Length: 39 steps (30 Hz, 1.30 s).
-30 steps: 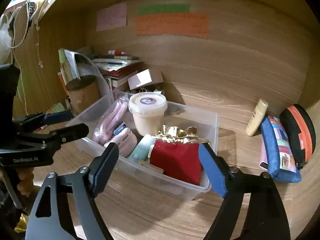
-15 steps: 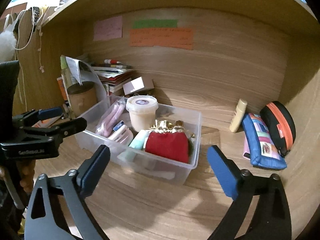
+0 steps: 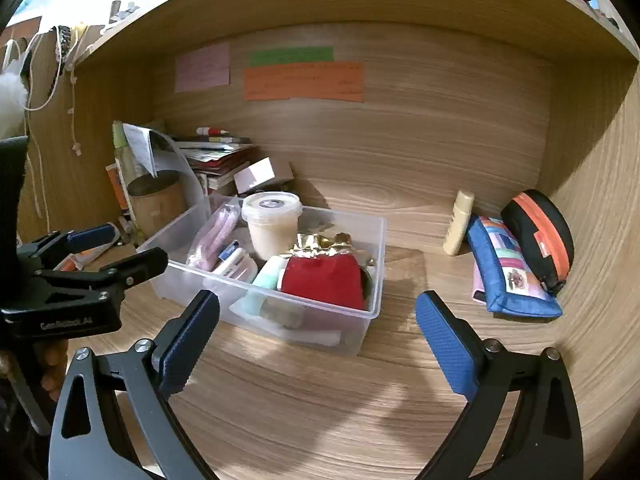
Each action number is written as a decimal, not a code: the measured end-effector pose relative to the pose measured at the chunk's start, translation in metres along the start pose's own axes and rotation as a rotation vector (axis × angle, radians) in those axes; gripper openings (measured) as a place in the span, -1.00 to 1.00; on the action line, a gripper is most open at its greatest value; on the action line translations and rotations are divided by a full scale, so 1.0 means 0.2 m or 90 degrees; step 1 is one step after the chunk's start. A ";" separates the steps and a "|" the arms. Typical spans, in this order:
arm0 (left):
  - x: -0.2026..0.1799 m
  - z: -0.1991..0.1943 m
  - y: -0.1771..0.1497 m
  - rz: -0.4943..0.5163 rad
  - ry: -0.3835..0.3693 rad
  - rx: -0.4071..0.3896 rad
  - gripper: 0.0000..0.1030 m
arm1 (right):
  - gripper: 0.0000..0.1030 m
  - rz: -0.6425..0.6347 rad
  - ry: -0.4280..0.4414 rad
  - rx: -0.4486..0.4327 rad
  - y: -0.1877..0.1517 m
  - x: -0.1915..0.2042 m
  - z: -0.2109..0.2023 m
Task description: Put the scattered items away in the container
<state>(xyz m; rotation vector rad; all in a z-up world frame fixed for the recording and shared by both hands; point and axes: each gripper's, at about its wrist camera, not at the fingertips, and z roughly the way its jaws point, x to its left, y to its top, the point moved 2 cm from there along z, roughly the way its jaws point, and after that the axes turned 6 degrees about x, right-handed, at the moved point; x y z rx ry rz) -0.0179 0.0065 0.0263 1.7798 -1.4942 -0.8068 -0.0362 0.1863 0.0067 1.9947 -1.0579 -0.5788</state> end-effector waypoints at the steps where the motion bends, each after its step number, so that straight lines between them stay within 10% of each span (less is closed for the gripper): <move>1: 0.00 0.00 0.00 0.002 0.004 -0.003 0.90 | 0.91 0.002 0.001 0.001 0.00 0.00 0.00; 39: -0.02 -0.02 0.00 0.000 -0.016 -0.007 0.96 | 0.91 0.029 0.024 0.009 -0.02 -0.08 0.01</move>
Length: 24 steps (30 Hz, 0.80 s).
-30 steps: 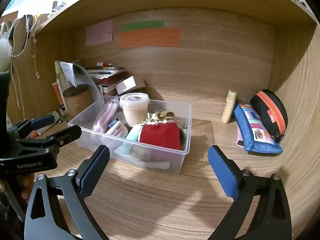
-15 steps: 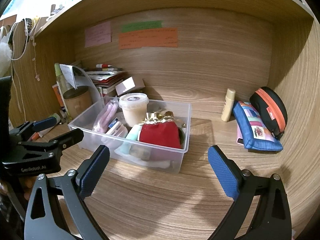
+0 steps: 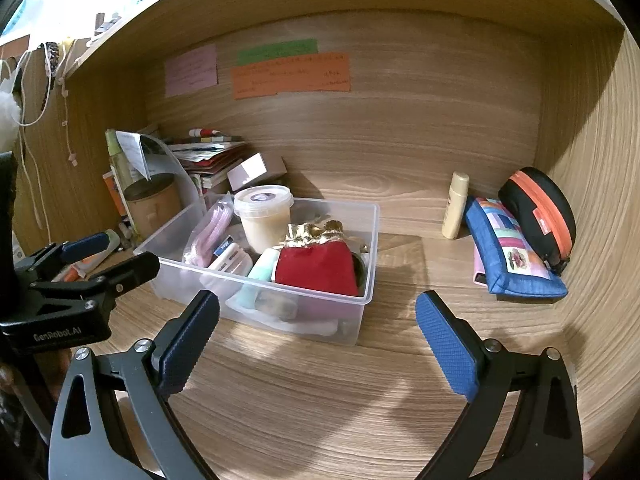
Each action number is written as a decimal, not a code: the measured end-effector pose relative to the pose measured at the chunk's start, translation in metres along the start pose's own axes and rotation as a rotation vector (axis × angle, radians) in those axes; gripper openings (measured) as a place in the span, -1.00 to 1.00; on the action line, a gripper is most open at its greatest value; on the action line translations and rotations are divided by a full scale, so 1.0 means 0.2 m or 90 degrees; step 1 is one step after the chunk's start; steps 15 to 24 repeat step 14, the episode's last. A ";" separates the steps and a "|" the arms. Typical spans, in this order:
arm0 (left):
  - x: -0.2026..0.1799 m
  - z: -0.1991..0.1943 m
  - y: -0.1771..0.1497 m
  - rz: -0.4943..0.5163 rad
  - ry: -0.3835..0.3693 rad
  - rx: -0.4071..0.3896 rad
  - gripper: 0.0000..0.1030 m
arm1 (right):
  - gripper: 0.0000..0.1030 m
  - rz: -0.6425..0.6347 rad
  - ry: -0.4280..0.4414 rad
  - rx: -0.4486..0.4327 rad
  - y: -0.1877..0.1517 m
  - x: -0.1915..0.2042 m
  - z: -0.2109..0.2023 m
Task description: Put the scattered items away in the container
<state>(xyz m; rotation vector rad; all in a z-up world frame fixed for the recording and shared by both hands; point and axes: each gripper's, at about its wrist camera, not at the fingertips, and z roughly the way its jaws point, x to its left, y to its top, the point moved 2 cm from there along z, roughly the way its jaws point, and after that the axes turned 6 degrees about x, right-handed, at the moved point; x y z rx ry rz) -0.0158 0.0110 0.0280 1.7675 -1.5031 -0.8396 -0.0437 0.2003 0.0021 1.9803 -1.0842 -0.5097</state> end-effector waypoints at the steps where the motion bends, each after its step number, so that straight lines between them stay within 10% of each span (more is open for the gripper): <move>1: 0.00 0.00 0.00 0.000 -0.002 -0.001 0.96 | 0.91 0.000 0.000 0.000 0.00 0.00 0.00; 24: -0.01 0.01 0.02 0.000 -0.037 0.010 0.96 | 0.91 0.014 0.011 0.007 0.00 -0.03 0.02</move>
